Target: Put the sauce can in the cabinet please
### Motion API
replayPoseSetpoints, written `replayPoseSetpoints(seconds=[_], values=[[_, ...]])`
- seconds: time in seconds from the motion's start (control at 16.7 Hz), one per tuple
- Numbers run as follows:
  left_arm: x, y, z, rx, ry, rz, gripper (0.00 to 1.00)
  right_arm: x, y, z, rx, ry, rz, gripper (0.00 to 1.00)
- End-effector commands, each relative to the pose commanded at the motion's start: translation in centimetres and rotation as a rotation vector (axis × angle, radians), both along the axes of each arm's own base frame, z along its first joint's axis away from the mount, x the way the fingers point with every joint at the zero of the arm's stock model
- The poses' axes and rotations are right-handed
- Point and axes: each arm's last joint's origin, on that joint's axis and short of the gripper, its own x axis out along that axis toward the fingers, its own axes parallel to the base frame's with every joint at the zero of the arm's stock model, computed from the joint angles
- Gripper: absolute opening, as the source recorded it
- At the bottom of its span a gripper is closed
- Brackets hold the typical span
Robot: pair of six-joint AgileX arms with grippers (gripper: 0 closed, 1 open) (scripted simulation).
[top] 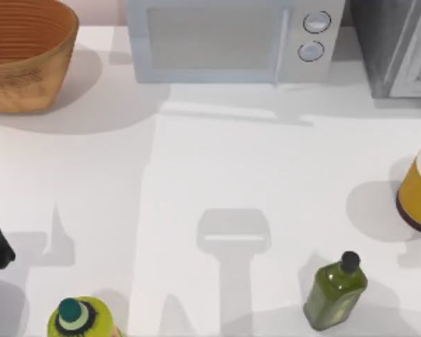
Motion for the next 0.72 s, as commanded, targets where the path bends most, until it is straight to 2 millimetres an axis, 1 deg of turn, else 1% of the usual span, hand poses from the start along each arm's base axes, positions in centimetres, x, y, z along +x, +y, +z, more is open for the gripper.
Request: replayPoseSetpoints(seconds=[0.36, 0.42, 0.54, 0.6, 0.72], values=[[0.0, 0.0, 0.0, 0.0, 0.0, 0.0, 1.0, 0.0, 0.0, 0.0, 0.003, 0.0, 0.002, 0.0], [0.0, 0.0, 0.0, 0.0, 0.0, 0.0, 1.0, 0.0, 0.1, 0.2, 0.003, 0.003, 0.005, 0.0], [0.0, 0.0, 0.0, 0.0, 0.0, 0.0, 1.0, 0.0, 0.2, 1.4, 0.004, 0.02, 0.016, 0.0], [0.0, 0.0, 0.0, 0.0, 0.0, 0.0, 1.0, 0.1, 0.3, 2.4, 0.004, 0.031, 0.021, 0.0], [0.0, 0.0, 0.0, 0.0, 0.0, 0.0, 1.0, 0.3, 0.5, 5.2, 0.004, 0.048, 0.028, 0.0]])
